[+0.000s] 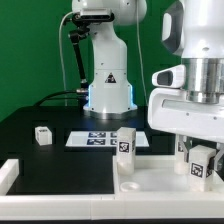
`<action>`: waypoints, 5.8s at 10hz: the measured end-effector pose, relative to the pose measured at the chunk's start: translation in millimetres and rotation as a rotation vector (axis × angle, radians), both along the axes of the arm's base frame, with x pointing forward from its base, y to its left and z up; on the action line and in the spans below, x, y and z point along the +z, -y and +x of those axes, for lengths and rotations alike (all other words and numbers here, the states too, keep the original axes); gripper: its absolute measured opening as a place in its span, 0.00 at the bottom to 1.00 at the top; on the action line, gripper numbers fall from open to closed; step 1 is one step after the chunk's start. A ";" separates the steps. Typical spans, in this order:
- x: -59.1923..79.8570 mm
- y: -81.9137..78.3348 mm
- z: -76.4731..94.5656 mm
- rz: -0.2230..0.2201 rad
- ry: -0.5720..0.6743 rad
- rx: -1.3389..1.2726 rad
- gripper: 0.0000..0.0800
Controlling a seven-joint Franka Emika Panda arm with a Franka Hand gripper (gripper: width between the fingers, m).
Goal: Assemble square table
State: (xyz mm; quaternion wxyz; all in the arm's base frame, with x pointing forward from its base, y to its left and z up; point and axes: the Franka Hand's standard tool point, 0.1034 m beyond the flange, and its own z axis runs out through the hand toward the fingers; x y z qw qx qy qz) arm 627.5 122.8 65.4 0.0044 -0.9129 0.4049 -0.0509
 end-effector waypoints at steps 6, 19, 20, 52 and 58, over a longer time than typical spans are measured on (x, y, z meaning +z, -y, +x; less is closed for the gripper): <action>-0.4 2.2 4.2 0.207 -0.107 -1.006 0.36; 48.3 49.4 -5.4 0.225 -0.077 -1.098 0.81; 41.1 46.3 -7.2 0.218 -0.077 -1.094 0.81; -14.5 247.7 -249.8 0.023 -0.154 1.182 0.81; -16.5 279.1 -264.3 0.019 -0.168 1.419 0.81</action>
Offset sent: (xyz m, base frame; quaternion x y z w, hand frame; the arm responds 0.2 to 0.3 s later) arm 0.0398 0.0192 0.0103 0.0547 -0.1396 0.4076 0.9008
